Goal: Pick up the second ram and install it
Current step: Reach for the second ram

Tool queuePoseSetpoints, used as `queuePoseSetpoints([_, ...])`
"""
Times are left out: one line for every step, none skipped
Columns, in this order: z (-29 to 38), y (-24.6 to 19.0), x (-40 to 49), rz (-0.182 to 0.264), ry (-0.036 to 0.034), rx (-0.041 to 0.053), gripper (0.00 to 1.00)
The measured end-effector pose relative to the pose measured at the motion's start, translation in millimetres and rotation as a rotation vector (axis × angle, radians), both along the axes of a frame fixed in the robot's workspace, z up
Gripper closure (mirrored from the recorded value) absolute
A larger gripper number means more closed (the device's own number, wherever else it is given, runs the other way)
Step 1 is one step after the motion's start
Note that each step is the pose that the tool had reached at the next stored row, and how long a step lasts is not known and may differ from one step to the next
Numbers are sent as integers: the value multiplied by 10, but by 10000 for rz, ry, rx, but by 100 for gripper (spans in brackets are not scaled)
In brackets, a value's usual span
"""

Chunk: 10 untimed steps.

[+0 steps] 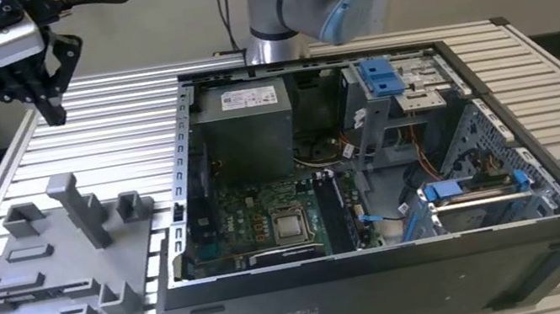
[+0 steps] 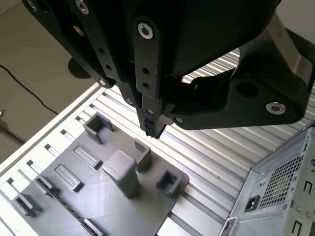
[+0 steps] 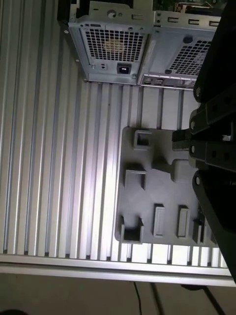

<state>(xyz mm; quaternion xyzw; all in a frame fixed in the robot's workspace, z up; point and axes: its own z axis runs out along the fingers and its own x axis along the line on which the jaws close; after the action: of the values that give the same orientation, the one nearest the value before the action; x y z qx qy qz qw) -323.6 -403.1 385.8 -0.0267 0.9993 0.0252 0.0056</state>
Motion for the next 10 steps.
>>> queuePoseSetpoints([-1,0,-19,2,0,0,89])
queuePoseSetpoints([-2,0,-37,3,0,0,89])
queuePoseSetpoints([-4,0,-56,4,0,0,89])
queuePoseSetpoints([-6,0,-76,5,0,0,89])
queuePoseSetpoints([-8,0,-94,5,2,0,89])
queuePoseSetpoints([-10,0,-115,5,4,0,89])
queuePoseSetpoints([-12,0,-140,4,4,0,89])
queuePoseSetpoints([-14,0,-166,5,5,0,89])
queuePoseSetpoints([-16,0,-193,5,5,0,89])
queuePoseSetpoints([-18,0,-221,5,6,0,89])
